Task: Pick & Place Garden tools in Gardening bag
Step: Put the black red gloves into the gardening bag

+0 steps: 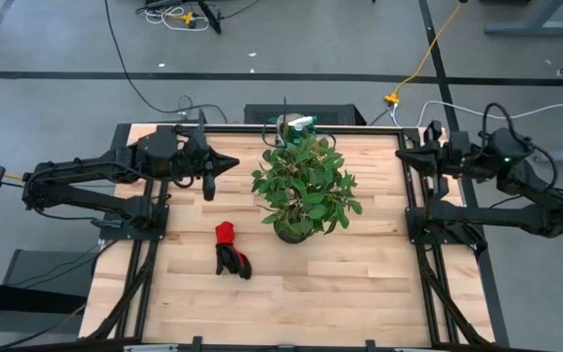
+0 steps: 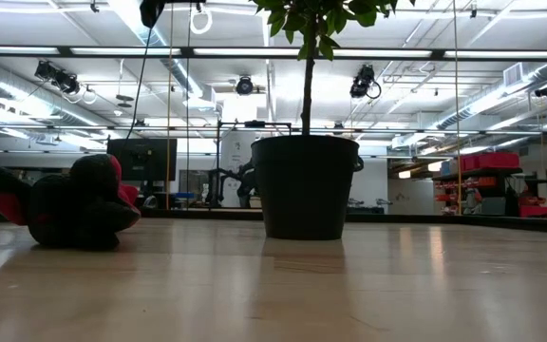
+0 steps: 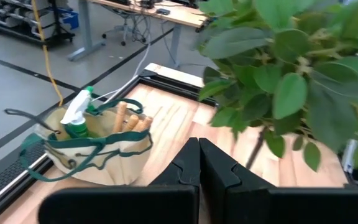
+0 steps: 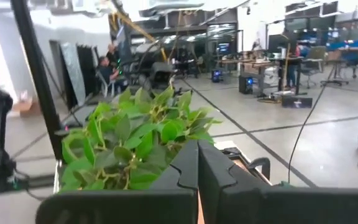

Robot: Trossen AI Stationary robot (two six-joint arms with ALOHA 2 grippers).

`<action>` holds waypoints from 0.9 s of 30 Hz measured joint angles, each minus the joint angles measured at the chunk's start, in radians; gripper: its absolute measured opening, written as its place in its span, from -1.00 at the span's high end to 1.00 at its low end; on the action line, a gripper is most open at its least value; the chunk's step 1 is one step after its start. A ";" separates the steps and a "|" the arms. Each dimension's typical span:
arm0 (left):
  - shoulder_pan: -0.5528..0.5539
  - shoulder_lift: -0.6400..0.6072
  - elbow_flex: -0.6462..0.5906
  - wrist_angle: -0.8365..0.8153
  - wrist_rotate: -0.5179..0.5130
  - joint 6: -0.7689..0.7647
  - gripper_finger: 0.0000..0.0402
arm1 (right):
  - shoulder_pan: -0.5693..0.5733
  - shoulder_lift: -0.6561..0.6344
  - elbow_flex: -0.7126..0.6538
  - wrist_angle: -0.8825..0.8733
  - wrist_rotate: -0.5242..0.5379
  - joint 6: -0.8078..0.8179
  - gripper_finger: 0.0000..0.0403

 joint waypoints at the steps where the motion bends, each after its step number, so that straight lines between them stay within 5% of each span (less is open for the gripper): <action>1: -0.009 0.000 0.000 0.000 0.001 0.001 0.99 | 0.003 -0.005 0.000 -0.001 0.009 0.021 1.00; 12: -0.121 0.000 0.000 -0.001 -0.006 0.001 0.99 | 0.049 -0.007 0.000 -0.085 -0.002 0.083 1.00; 27: -0.211 0.000 0.000 -0.003 -0.106 0.004 0.99 | 0.161 0.076 0.000 -0.004 0.144 0.070 1.00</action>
